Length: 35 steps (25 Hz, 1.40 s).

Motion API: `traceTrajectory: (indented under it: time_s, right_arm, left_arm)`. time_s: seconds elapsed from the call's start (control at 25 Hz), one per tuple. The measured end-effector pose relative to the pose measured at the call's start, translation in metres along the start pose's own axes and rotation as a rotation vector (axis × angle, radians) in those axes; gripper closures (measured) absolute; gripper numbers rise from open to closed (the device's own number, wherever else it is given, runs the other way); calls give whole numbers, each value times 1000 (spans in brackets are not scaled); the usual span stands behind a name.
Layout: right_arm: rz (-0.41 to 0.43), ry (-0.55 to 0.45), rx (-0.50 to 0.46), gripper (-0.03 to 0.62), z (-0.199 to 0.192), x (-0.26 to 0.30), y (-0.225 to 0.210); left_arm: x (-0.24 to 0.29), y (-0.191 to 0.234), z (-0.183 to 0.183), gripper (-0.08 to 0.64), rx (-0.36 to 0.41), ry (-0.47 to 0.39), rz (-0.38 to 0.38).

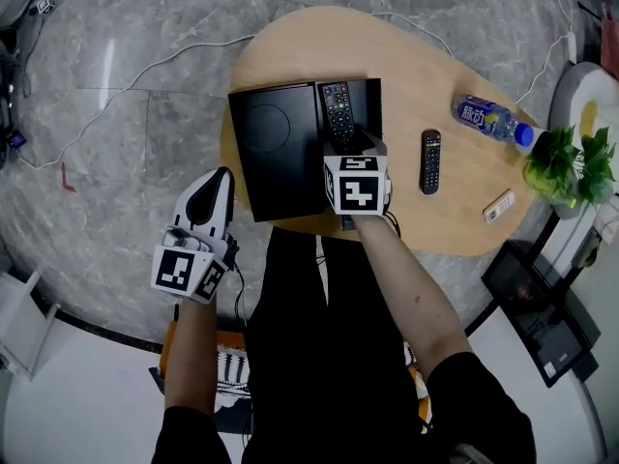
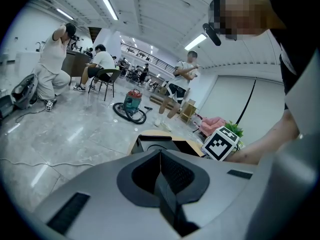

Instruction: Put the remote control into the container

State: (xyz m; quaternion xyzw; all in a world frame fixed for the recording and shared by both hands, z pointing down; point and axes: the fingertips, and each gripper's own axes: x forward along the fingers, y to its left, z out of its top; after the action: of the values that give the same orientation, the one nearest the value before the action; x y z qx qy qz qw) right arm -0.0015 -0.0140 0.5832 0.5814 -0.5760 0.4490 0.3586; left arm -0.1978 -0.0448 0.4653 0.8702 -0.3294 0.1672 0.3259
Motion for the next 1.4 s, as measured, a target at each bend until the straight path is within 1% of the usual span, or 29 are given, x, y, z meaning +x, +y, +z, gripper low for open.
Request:
traceTrajectory:
  time_s: [0.12, 0.32, 0.48, 0.64, 0.8, 0.84, 0.88, 0.92, 0.96, 1.04, 1.12, 1.24, 1.4]
  right_arm:
    - [-10, -16, -11, 342, 0, -1, 0]
    - [-2, -33, -28, 341, 1, -6, 2]
    - [-11, -78, -28, 341, 9, -19, -3]
    - [15, -169, -4, 342, 25, -42, -8]
    - [59, -298, -15, 342, 43, -77, -12]
    - [65, -336, -18, 354, 47, -88, -16]
    - [61, -373, -22, 396, 52, -99, -21]
    - [48, -405, -27, 451, 55, -110, -28]
    - [29, -430, -30, 490, 57, -120, -35]
    - [-3, -460, -23, 522, 58, -138, -51]
    - [-21, -478, -3, 543, 55, -154, -66]
    - [-24, -515, 17, 565, 44, -176, -86]
    - [16, -593, 11, 581, 29, -201, -103]
  left_arm:
    - [-3, -1, -2, 552, -6, -6, 7]
    - [-7, -4, -6, 552, -12, -13, 18]
    - [-8, -10, -4, 552, -11, -21, 23]
    - [-4, -19, 4, 552, 26, -17, 20]
    - [-4, -32, 22, 552, 57, -38, 27]
    - [-4, -37, 26, 552, 65, -46, 27]
    - [-4, -42, 31, 552, 75, -54, 26]
    - [-5, -48, 36, 552, 85, -62, 25]
    - [-6, -53, 41, 552, 94, -70, 24]
    - [-8, -62, 48, 552, 105, -87, 20]
    - [-8, -72, 52, 552, 117, -97, 16]
    - [-8, -88, 59, 552, 143, -109, 21]
    - [-4, -113, 63, 552, 160, -126, 2]
